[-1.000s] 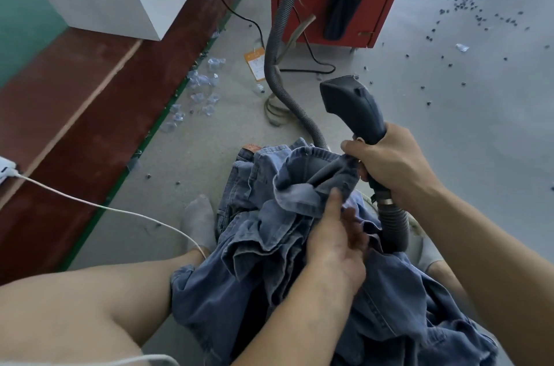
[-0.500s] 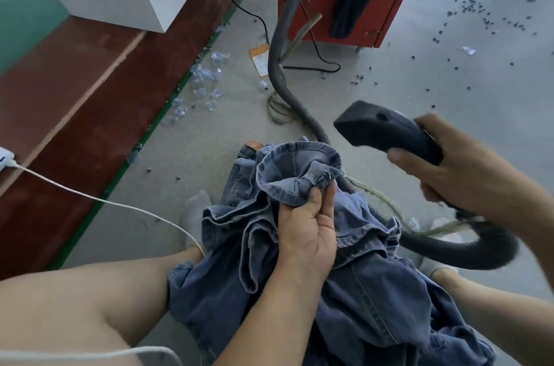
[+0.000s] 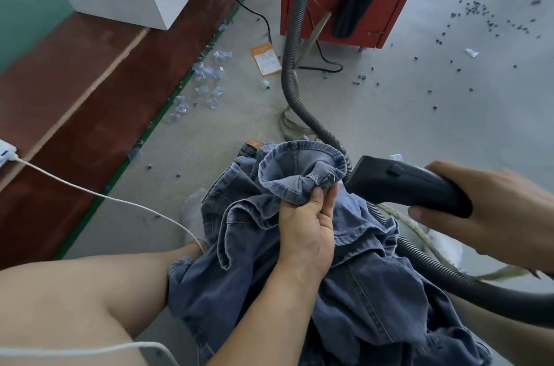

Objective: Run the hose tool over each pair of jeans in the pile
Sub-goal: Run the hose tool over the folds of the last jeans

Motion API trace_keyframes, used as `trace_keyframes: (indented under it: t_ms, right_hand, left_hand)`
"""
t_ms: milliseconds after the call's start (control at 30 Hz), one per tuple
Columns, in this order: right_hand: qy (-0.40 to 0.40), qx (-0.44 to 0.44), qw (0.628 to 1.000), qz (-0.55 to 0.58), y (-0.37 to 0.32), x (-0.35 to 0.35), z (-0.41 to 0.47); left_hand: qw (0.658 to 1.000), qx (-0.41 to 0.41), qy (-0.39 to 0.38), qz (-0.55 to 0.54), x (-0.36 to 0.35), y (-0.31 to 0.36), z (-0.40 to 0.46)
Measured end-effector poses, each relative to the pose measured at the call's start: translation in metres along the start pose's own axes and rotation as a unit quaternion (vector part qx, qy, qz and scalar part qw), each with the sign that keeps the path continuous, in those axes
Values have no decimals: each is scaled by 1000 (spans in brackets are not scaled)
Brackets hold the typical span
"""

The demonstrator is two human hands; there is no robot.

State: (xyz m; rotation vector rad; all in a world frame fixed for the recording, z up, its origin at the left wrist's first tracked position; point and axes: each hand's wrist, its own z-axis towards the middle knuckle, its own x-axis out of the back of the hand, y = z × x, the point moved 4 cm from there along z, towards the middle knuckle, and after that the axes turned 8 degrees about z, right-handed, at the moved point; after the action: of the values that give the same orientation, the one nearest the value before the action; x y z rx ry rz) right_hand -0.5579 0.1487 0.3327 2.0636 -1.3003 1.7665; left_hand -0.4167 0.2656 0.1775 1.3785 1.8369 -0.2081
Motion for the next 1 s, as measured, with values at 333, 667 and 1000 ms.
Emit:
trace_keyframes:
  t_ms: [333,667,1000]
  right_hand:
    - [-58,-13,998,4,-7,-16,11]
    - [-62,-43,990,115,-11,-6,20]
    - [22,-28,988,153,-5,2,65]
  left_hand:
    - [998,-8,-27,59,2,-5,-5]
    - [999,10,-37,38,4,2,-2]
    - [968,80,53,233,85,65,-37]
